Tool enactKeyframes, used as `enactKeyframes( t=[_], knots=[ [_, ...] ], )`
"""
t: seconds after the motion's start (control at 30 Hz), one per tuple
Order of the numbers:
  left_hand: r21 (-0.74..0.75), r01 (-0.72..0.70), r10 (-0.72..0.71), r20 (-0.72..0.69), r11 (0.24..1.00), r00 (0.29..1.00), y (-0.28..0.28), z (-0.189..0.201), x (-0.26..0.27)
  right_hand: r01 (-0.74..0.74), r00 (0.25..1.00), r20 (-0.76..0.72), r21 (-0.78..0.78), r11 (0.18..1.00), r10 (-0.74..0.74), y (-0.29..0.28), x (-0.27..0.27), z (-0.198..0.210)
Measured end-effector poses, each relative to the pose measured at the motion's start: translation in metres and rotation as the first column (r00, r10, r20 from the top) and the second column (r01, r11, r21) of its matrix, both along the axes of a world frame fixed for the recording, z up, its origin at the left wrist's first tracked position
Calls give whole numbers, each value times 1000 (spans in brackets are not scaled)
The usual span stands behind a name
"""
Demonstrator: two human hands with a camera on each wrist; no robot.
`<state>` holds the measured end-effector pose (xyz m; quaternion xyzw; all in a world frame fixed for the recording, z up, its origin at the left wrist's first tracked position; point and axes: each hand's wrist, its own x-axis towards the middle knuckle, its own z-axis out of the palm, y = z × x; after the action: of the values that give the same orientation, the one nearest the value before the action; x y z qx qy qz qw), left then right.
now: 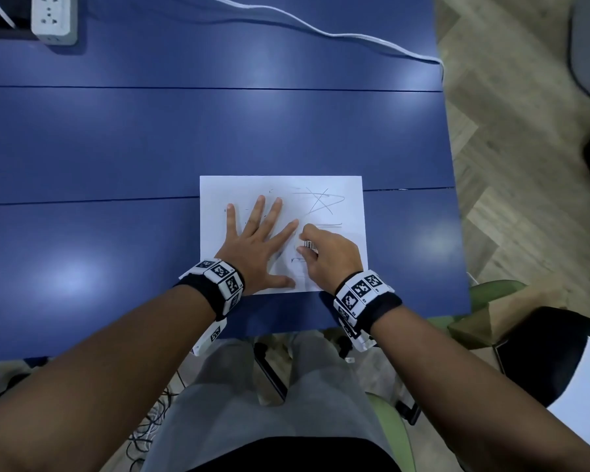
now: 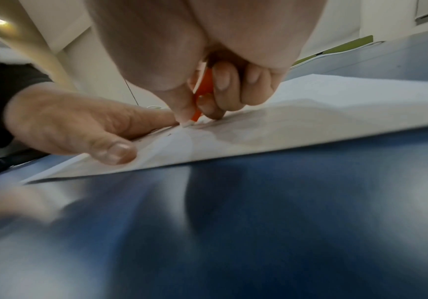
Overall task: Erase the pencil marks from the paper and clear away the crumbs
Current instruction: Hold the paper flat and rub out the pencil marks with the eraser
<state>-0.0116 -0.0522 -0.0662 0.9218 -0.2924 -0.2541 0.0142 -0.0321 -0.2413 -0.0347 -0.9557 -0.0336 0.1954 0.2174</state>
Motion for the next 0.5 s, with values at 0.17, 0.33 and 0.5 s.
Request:
enactKeyframes(
  t=[0.17, 0.33, 0.5],
  knots=[
    [35, 1, -1, 6, 999, 1000, -1, 1, 0, -115, 992, -47, 1, 993, 115, 5, -17, 2],
    [40, 4, -4, 1, 999, 1000, -2, 1, 0, 1, 999, 34, -9, 1000, -1, -5, 1, 2],
    [48, 10, -10, 3, 999, 1000, -2, 2, 1, -212, 976, -52, -30, 977, 210, 1, -15, 6]
  ],
)
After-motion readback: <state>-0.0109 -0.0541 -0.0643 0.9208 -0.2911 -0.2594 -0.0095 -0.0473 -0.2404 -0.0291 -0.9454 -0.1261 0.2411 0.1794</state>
